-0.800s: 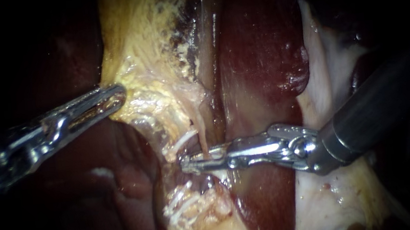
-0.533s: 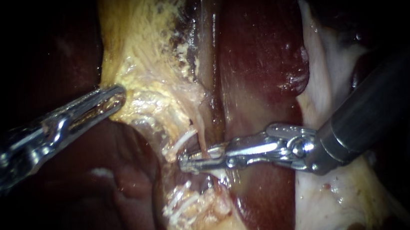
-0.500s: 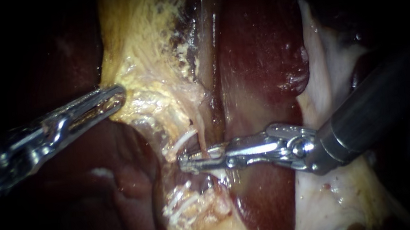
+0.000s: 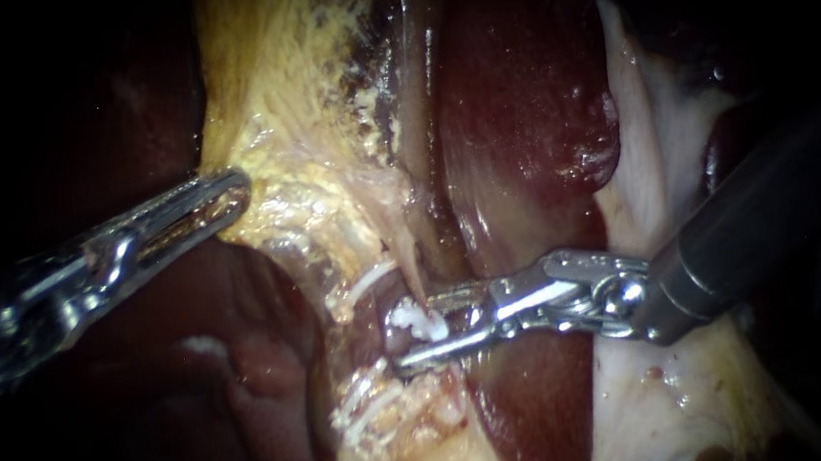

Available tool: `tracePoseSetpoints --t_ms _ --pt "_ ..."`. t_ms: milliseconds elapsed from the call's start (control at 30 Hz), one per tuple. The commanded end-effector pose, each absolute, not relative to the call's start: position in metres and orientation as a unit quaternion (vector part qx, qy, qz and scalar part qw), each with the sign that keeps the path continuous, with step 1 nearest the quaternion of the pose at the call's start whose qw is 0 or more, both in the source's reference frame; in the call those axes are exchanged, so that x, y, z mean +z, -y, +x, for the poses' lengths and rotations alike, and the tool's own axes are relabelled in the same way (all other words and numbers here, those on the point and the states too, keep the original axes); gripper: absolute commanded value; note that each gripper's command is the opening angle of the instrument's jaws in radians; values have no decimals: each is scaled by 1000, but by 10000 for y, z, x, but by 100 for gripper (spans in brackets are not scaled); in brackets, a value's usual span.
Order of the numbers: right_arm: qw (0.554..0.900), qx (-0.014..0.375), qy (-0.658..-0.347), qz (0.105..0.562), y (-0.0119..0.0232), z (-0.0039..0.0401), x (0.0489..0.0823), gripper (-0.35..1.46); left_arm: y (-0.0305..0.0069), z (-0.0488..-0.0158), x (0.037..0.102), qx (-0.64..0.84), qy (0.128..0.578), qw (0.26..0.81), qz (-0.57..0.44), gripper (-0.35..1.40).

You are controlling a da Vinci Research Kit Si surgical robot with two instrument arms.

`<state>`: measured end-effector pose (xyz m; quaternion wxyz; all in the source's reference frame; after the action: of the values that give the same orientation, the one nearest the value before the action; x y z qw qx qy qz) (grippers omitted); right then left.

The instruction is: Going back second clip right tube

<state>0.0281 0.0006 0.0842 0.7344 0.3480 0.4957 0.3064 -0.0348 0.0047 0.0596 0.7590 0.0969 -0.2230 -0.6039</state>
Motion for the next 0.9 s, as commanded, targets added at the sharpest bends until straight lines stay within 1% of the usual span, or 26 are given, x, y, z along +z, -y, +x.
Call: tracePoseSetpoints --t_ms 33,300,367,467,567,667,900 --pt "736 303 -497 346 -7 281 839 60 -47 -348 596 -604 223 759 97 -35" --pt "737 300 -502 340 -10 280 838 60 -47 -349 595 -604 223 759 98 -35" --pt "733 300 -507 339 -3 286 834 60 -47 -349 595 -604 223 759 98 -35" --pt "724 290 -518 351 11 301 824 60 -47 -350 595 -604 223 759 98 -35" --pt "724 283 -518 358 18 314 820 60 -47 -350 595 -604 224 759 100 -35" --pt "724 282 -518 358 19 316 824 60 -46 -351 595 -604 224 759 99 -35" --pt "725 282 -518 356 10 315 849 60 -45 -352 593 -604 224 758 100 -35"
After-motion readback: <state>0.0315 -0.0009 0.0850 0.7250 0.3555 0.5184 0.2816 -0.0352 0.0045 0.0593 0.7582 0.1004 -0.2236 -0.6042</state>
